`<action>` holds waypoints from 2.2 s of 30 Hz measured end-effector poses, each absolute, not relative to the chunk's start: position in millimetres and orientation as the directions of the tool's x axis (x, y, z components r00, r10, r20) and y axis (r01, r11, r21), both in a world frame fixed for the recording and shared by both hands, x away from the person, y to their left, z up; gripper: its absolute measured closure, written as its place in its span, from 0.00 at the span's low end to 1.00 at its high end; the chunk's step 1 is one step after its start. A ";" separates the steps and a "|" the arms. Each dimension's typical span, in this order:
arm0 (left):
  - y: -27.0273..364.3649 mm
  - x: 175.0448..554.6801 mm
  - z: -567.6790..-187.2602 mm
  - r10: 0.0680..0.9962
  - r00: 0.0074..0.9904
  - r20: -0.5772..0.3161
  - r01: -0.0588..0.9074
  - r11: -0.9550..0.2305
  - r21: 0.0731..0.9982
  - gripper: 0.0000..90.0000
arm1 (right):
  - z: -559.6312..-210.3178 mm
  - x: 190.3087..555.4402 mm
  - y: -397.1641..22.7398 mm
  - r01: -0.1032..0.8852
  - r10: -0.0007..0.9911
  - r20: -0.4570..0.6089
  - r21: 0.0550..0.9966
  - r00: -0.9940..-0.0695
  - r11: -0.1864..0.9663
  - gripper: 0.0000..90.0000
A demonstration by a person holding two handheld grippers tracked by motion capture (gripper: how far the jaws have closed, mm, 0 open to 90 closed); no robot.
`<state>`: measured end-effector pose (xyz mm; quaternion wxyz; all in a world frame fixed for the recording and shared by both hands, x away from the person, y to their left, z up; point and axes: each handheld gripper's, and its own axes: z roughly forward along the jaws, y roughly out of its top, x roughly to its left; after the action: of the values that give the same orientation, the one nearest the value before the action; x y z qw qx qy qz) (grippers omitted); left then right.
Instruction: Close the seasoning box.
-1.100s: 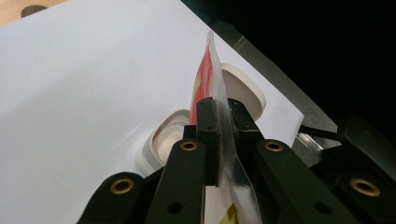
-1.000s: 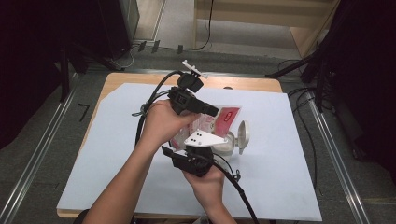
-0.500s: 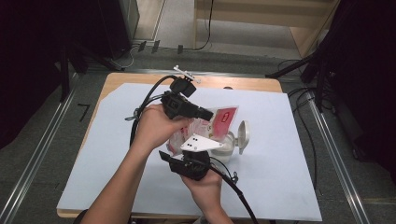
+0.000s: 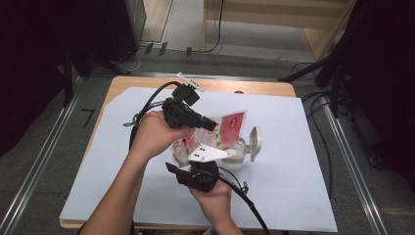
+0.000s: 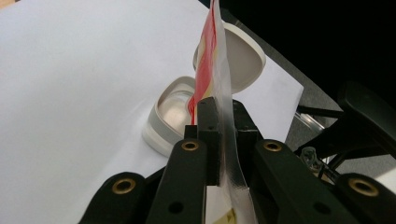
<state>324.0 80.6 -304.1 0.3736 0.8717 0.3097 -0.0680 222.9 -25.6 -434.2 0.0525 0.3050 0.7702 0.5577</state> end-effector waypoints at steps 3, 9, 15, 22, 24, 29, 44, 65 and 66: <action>82.6 323.0 -305.0 0.482 0.806 -0.345 0.583 -0.540 0.608 0.97 | -436.7 222.5 -24.7 0.403 0.531 0.246 0.893 -0.811 0.201 0.68; 89.9 325.4 -309.3 0.476 0.800 -0.365 0.594 -0.540 0.597 0.97 | -443.4 221.6 -21.6 0.392 0.546 0.223 0.894 -0.808 0.216 0.67; 96.0 329.9 -316.6 0.425 0.800 -0.424 0.600 -0.542 0.589 0.96 | -451.1 223.5 -20.5 0.405 0.550 0.230 0.888 -0.803 0.220 0.64; 97.8 331.8 -320.7 0.427 0.801 -0.420 0.599 -0.555 0.577 0.96 | -457.7 226.3 -22.8 0.414 0.563 0.224 0.879 -0.795 0.236 0.66; 97.7 331.9 -321.7 0.425 0.803 -0.418 0.596 -0.559 0.576 0.95 | -458.9 226.9 -23.3 0.416 0.569 0.219 0.876 -0.793 0.242 0.66; 98.8 333.0 -324.1 0.425 0.804 -0.417 0.595 -0.556 0.581 0.95 | -460.9 227.7 -23.5 0.408 0.572 0.203 0.876 -0.795 0.256 0.66; 99.6 338.4 -334.4 0.427 0.795 -0.430 0.606 -0.556 0.568 0.94 | -471.0 232.2 -30.5 0.446 0.569 0.240 0.858 -0.786 0.254 0.65; 108.7 337.8 -337.5 0.424 0.798 -0.428 0.602 -0.580 0.549 0.98 | -480.6 232.5 -37.1 0.441 0.584 0.223 0.859 -0.780 0.261 0.66; 109.8 336.5 -336.6 0.427 0.794 -0.433 0.608 -0.577 0.545 0.99 | -480.7 232.1 -36.4 0.437 0.584 0.218 0.860 -0.782 0.263 0.66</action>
<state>336.5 109.8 -336.6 0.3533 0.8787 0.2944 -0.1281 232.1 -36.4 -480.7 0.0718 0.3226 0.7915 0.5142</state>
